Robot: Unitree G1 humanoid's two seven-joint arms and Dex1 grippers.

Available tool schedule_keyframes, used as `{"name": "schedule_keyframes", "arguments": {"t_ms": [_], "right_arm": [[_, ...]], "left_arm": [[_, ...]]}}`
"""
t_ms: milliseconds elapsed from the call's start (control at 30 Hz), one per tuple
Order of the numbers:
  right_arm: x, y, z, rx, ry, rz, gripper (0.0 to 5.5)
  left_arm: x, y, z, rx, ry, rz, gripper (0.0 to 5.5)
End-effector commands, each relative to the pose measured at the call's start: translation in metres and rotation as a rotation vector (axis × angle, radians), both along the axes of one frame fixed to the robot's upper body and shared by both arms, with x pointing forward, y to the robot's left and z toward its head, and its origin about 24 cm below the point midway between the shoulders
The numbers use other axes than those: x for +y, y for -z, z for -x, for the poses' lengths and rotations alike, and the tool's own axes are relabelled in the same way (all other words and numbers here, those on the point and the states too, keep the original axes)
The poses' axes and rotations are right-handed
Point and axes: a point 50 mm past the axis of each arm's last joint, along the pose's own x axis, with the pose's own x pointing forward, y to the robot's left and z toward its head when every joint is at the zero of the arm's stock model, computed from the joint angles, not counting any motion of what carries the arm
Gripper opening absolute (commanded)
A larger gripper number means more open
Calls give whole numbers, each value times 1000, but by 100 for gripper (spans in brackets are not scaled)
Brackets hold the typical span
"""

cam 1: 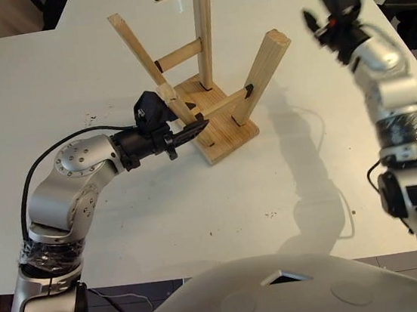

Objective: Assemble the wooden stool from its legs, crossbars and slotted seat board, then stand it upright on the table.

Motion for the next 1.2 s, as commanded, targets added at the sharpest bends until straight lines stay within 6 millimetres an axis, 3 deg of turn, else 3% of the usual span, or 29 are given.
{"name": "schedule_keyframes", "arguments": {"t_ms": [33,133,233,300,333,400,500,567,600,667,733,800,867,900,933,967,1033,1100,1200], "right_arm": [[145,-66,100,112,-735,-428,217],[145,-78,106,193,-843,-439,217],[140,-49,115,269,-854,-255,217],[118,-27,99,284,-710,-159,217],[99,-20,84,269,-597,-112,217],[44,-12,46,247,-317,-42,217],[-74,-28,2,49,134,301,217],[-116,-46,-8,-32,302,381,217],[-123,-51,-10,-70,333,421,217],[-111,-54,-13,-126,278,417,217],[-71,-47,-15,-153,140,316,217],[15,-40,-2,-158,-163,121,217],[93,-45,42,-67,-520,-129,217],[117,-55,72,-28,-704,-224,217],[131,-69,102,-21,-885,-264,217],[137,-78,121,-20,-999,-270,217],[140,-84,116,4,-1037,-245,217],[133,-80,97,31,-937,-223,217],[116,-70,82,63,-788,-209,217]], "left_arm": [[-23,57,15,385,8,-30,207],[-45,48,8,348,65,-16,207],[-50,46,3,333,57,3,207],[-44,48,5,346,35,8,207],[-39,50,8,356,25,5,207],[-28,54,13,378,0,-9,208],[-16,54,16,391,-28,-22,210],[-13,51,16,387,-35,-21,210],[-13,49,16,383,-30,-21,210],[-12,45,17,380,-17,-21,210],[-9,43,20,383,-7,-28,210],[-5,47,26,401,-23,-28,210],[-15,53,26,413,-29,-19,210],[-30,55,22,410,0,-10,210],[-58,53,12,389,64,20,210],[-84,47,4,360,123,42,210],[-117,31,-4,301,189,92,210],[-119,29,-6,293,192,97,210],[-99,44,2,338,154,61,210]]}}
